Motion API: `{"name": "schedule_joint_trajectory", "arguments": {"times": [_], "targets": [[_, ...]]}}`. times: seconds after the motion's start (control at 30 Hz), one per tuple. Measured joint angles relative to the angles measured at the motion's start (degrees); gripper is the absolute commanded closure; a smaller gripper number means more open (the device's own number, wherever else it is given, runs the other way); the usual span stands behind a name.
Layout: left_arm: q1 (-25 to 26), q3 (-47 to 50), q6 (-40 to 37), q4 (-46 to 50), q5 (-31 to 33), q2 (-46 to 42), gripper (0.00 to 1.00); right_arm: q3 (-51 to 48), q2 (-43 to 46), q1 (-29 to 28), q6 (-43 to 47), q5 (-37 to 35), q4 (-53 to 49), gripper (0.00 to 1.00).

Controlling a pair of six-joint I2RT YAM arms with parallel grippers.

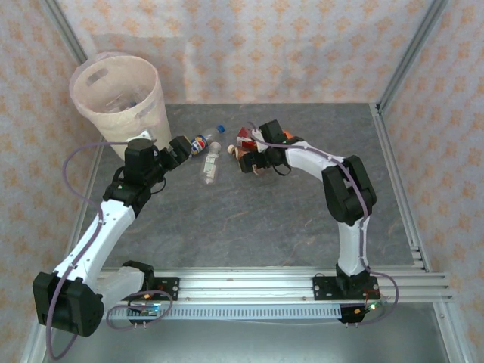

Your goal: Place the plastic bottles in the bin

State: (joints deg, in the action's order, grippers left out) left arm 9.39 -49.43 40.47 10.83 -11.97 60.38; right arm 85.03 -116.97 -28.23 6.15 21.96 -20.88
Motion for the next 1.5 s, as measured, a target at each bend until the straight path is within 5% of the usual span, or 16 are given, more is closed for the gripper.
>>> {"name": "schedule_joint_trajectory", "arguments": {"times": [0.4,0.6,1.07,1.5], "targets": [[0.0,0.0,-0.1,-0.3,-0.3,2.0,0.0,4.7,-5.6,-1.2,-1.1,-4.2,-3.6,0.28],[0.0,0.0,-0.7,-3.0,-3.3,3.4,0.0,-1.3,-3.0,-1.3,-3.0,-4.7,1.2,0.38],[7.1,-1.7,-1.5,-7.0,-4.7,9.6,0.0,-29.7,23.7,-1.2,-12.2,-5.2,19.9,0.53],[14.6,-8.3,2.0,-19.9,-16.2,19.1,0.0,-48.6,46.0,-1.2,-25.3,1.6,41.2,0.54]]}}
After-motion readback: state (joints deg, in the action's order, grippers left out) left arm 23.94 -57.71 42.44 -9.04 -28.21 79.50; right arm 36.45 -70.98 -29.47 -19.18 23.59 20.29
